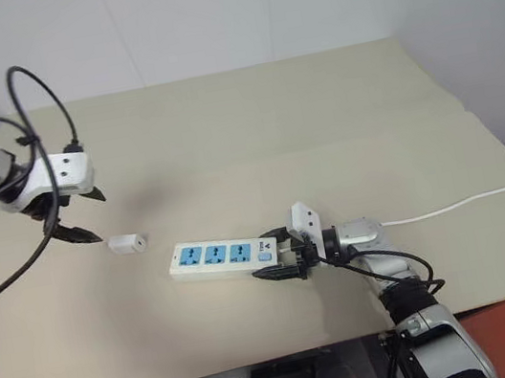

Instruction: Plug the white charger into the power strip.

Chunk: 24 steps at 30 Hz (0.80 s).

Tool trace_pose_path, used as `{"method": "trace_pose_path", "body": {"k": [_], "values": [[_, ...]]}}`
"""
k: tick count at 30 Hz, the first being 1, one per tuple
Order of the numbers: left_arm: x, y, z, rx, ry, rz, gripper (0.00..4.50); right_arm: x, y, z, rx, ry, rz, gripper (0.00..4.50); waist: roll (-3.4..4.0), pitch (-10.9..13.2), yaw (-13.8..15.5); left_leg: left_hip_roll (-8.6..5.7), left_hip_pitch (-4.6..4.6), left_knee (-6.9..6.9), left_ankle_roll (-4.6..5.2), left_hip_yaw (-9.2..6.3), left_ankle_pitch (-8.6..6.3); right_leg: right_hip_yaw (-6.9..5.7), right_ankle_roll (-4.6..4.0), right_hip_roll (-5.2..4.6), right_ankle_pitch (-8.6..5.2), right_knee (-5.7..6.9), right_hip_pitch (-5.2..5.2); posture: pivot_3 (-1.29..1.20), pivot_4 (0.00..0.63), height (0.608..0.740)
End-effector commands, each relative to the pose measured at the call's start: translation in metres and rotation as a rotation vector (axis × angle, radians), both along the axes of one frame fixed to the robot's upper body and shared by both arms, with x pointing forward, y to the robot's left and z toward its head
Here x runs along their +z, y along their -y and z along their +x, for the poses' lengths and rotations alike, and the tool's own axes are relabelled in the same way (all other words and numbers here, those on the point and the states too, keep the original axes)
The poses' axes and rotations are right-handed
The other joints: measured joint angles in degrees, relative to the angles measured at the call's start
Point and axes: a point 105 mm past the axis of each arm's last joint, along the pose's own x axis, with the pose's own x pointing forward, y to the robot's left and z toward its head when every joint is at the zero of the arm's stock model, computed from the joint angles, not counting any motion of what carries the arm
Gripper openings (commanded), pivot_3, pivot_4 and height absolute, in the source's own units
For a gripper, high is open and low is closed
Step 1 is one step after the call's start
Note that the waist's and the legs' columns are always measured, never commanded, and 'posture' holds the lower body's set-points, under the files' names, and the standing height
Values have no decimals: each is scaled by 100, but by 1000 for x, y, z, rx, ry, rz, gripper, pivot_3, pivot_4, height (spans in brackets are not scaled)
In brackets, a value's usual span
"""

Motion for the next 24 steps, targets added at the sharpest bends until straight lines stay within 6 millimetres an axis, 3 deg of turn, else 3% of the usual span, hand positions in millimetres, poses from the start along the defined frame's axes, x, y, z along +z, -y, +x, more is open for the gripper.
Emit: {"method": "trace_pose_path", "body": {"k": [1,9,24], "values": [[1,-2,7,11,-28,92,4500,3,-2,0,-22,-6,29,3431,-1,0,-12,0,0,0,2,0,-1,0,0,0,0,0,-2,0,150,740],[-11,17,15,-56,-90,177,4500,3,-1,-3,-45,-7,31,3431,-3,1,-1,-1,-11,7,4,-5,-2,0,0,0,0,3,-5,0,150,740],[-48,15,7,-127,-185,247,4500,1,-1,-3,-74,-8,35,3431,-4,1,-5,-2,-17,13,4,-11,-2,-1,2,0,1,12,-6,0,150,740]]}}
